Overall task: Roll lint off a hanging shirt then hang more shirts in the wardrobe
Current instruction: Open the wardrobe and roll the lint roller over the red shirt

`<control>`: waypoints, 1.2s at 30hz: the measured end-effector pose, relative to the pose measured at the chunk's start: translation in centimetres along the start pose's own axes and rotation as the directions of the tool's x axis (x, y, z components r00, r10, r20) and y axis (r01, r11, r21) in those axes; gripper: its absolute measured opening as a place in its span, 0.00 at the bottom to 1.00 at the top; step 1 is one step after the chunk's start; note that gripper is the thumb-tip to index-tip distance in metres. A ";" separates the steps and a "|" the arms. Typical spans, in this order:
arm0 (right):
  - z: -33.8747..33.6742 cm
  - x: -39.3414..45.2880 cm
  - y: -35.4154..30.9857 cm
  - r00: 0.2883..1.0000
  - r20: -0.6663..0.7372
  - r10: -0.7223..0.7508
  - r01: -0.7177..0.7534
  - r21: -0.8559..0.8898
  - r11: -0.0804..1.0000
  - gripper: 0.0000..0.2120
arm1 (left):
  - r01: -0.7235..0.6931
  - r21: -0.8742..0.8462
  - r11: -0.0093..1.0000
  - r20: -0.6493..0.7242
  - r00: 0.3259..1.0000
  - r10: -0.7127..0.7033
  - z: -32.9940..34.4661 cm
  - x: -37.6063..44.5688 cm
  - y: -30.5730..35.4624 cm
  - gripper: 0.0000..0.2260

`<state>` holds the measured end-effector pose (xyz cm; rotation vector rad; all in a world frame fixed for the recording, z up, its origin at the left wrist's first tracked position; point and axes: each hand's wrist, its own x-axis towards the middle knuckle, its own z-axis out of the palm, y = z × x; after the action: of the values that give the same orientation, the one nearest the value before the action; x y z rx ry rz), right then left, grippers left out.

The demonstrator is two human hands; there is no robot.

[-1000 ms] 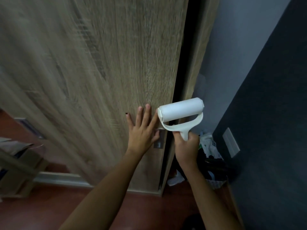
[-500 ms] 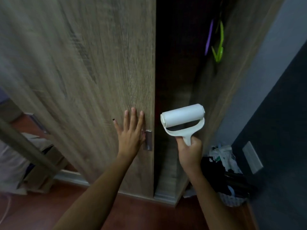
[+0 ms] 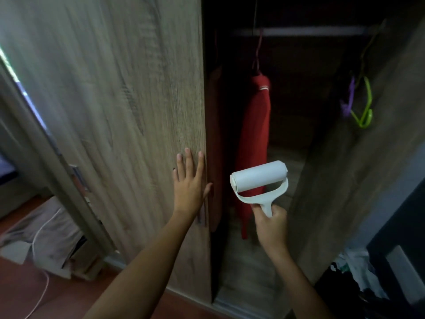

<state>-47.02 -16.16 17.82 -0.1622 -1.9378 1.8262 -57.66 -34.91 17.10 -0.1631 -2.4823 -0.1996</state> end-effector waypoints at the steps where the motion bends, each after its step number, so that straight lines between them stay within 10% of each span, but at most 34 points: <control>1: 0.3 0.1 0.1 1.000 0.001 -0.001 0.001 -0.009 1.000 0.20 | 0.017 -0.006 1.000 0.005 1.000 -0.017 0.0 0.1 -0.5 0.47; 36: 6.2 -1.4 0.7 0.996 -0.065 0.057 -0.068 -0.177 0.982 0.11 | 0.111 -0.005 0.994 0.034 0.993 -0.111 -0.6 2.5 -14.9 0.46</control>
<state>-48.53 -22.27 16.75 -0.3363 -2.0750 1.6634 -61.70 -49.45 17.58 -0.0318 -2.5265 -0.2538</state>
